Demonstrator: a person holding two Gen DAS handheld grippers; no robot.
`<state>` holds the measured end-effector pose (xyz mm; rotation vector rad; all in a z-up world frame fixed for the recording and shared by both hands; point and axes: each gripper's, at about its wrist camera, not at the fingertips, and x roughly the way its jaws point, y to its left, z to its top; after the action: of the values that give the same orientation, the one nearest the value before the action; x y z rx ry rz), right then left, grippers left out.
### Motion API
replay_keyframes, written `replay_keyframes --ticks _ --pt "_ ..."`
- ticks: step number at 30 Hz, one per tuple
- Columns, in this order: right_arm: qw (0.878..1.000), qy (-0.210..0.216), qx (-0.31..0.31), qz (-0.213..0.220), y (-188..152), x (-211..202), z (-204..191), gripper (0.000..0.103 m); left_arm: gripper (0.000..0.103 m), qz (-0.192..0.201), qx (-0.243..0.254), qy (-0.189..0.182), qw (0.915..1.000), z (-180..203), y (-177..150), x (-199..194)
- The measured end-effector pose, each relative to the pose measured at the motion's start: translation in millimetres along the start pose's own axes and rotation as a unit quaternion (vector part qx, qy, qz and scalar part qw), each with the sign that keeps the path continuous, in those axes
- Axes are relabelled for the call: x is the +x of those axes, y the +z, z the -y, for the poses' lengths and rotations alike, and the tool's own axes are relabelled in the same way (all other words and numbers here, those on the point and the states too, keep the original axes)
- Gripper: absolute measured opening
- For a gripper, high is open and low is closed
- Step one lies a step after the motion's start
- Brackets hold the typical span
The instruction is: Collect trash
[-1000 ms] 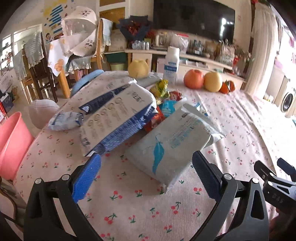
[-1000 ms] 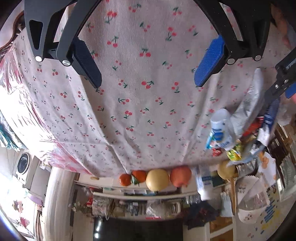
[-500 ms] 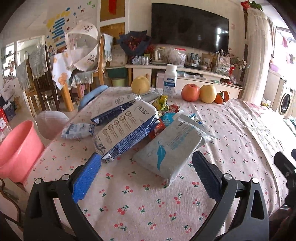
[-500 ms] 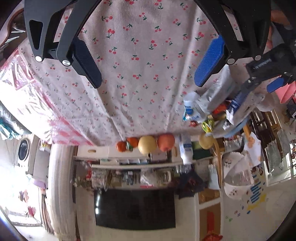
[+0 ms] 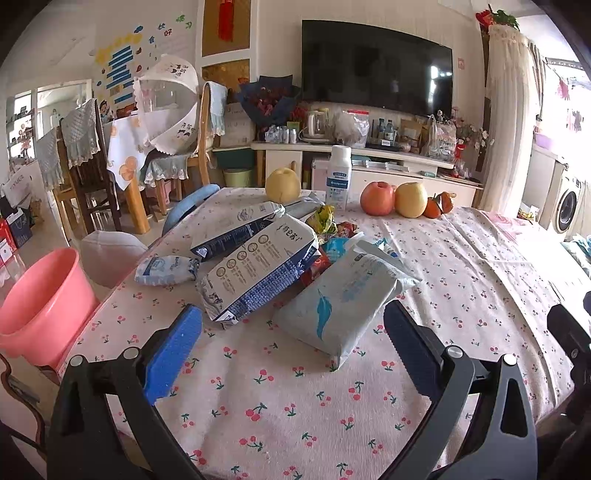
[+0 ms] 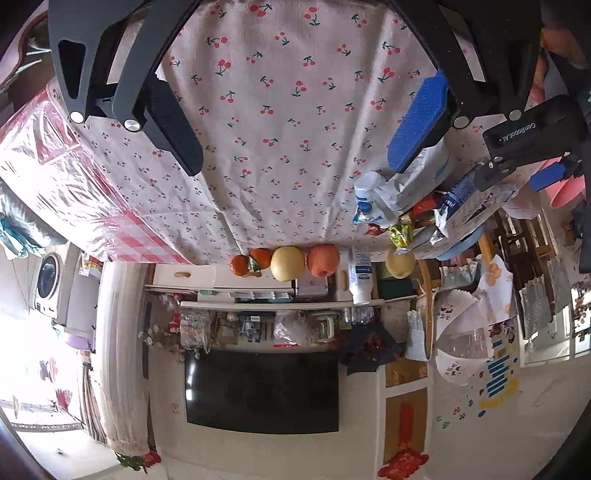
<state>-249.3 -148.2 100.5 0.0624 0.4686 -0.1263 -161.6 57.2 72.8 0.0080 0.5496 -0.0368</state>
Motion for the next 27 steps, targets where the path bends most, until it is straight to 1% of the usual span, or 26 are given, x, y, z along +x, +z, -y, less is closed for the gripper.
replay_keyframes --ticks 7,11,14,21,24,27 --pt "1.000 0.004 -0.004 0.004 -0.9 -0.4 -2.2 0.099 0.099 0.003 0.000 0.002 1.0000 -1.4 2.5 -1.4" --pt "1.000 0.003 -0.002 -0.004 -0.7 1.6 -1.8 0.099 0.099 0.004 -0.001 0.004 1.0000 -3.2 3.4 -2.1" --pt "1.000 0.010 0.000 -0.011 -0.3 6.4 -0.7 0.099 0.099 0.005 0.003 0.007 1.0000 -4.2 5.0 -2.4" --pt "0.998 0.040 0.014 -0.038 1.8 23.9 -1.8 0.099 0.099 -0.001 -0.002 0.004 1.0000 -15.7 7.4 1.0" --pt "0.997 0.055 0.024 -0.058 2.4 34.9 -3.7 0.099 0.099 -0.003 -0.017 -0.003 0.9998 -26.0 8.8 2.4" --pt "0.993 0.076 0.031 -0.082 2.8 48.8 -8.7 0.099 0.099 -0.007 -0.044 -0.006 0.9990 -40.7 9.4 5.7"
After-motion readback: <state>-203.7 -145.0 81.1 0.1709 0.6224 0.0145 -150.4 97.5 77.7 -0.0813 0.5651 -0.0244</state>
